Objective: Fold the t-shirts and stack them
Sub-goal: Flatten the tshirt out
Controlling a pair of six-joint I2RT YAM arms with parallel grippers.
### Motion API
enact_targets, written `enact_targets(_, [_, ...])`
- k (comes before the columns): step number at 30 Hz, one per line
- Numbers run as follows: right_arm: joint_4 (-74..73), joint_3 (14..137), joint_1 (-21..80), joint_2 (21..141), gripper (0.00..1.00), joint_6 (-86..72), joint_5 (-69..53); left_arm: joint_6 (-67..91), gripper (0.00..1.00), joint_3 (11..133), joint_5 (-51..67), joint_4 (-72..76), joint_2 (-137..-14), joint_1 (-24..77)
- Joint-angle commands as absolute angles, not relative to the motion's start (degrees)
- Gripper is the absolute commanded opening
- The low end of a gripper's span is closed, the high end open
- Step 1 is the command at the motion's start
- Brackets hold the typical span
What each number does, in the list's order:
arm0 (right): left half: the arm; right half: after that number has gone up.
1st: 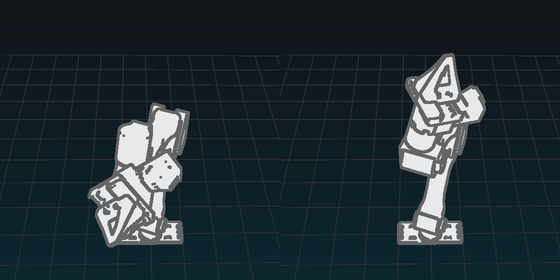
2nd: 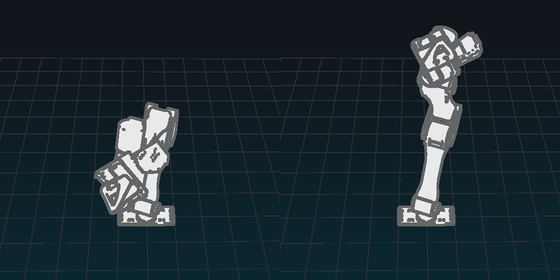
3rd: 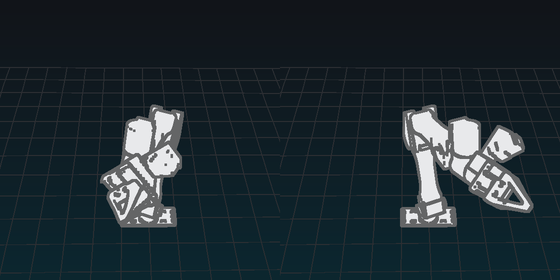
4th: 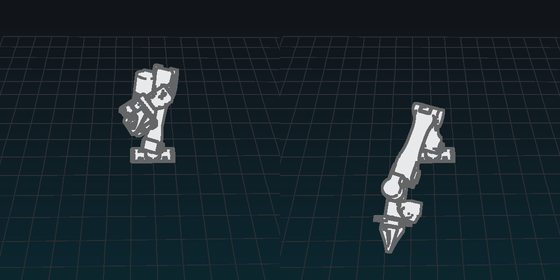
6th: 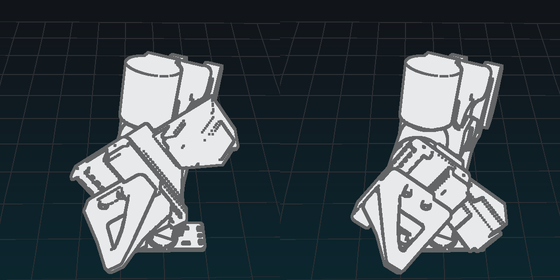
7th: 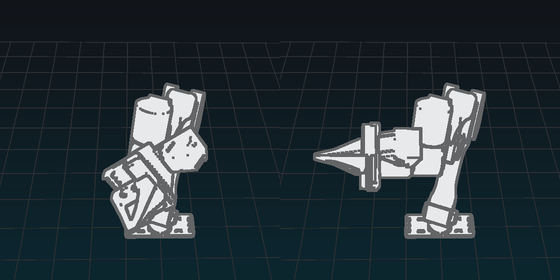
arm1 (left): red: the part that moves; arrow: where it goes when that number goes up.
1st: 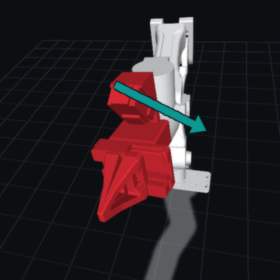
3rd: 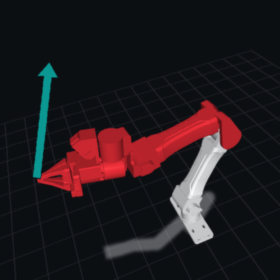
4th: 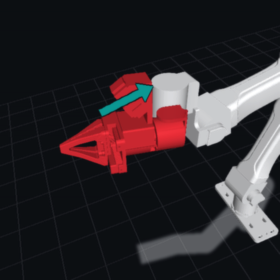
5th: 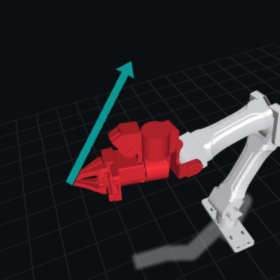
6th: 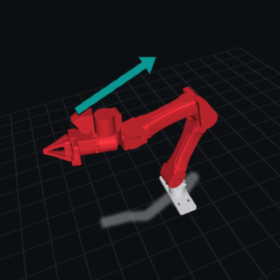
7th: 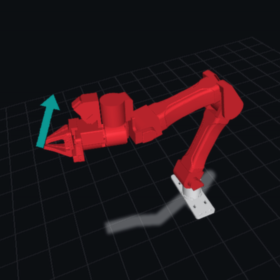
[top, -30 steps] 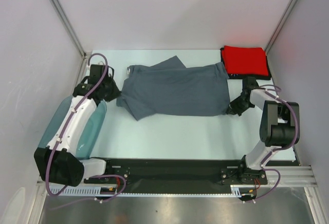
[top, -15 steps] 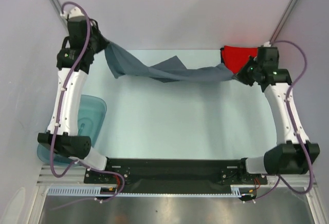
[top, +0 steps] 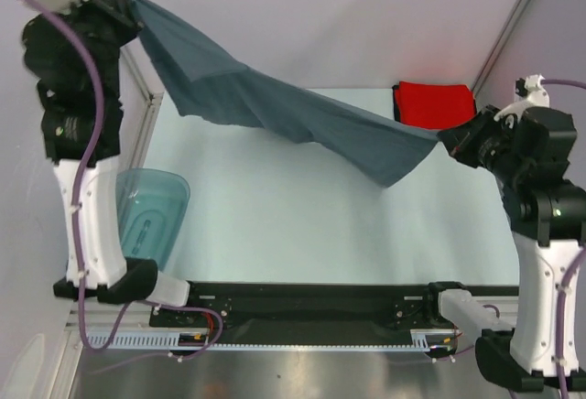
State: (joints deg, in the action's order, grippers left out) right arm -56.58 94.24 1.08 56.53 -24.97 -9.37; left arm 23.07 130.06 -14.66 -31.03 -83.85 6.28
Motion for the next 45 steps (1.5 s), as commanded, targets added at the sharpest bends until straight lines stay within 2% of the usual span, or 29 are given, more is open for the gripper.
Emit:
enact_targets(1, [-57.31,99.22,1.76,51.69,0.00,-20.93,-13.35,17.85,0.00,129.20,-19.24,-15.84,-75.33,5.80])
enact_targets(6, [-60.90,106.34,1.76,46.07,0.00,-18.29,-13.89,17.40,0.00,129.73,-18.98,-12.75,-71.37,5.71])
enact_targets(12, [-67.67,110.83,1.41,45.53,0.00,-21.00,-13.53,18.02,0.00,130.16,-18.81,-7.74,-72.33,5.71])
enact_targets(19, [-71.36,103.89,1.49,48.86,0.00,-25.22,-4.14,21.00,0.00,137.55,-16.44,-7.03,-88.47,5.80])
enact_targets(27, [-71.54,94.15,0.44,60.79,0.00,-28.82,9.11,27.24,0.00,138.25,-10.03,-5.72,-109.82,5.71])
enact_targets(31, [-64.71,84.23,-8.84,66.17,0.00,-27.26,11.07,32.24,0.00,141.93,-6.95,-3.43,-122.76,5.80])
enact_targets(35, [-56.44,78.94,-12.47,74.34,0.00,-24.97,13.36,36.55,0.00,144.13,-5.81,-1.41,-134.80,6.33])
enact_targets(41, [-52.12,82.87,-13.01,86.21,0.00,-24.17,10.90,38.32,0.00,143.88,-4.66,-1.05,-139.13,6.94])
enact_targets(45, [-52.64,85.43,-12.92,85.08,0.00,-24.26,8.80,35.08,0.00,143.53,-4.30,-2.37,-135.89,6.94])
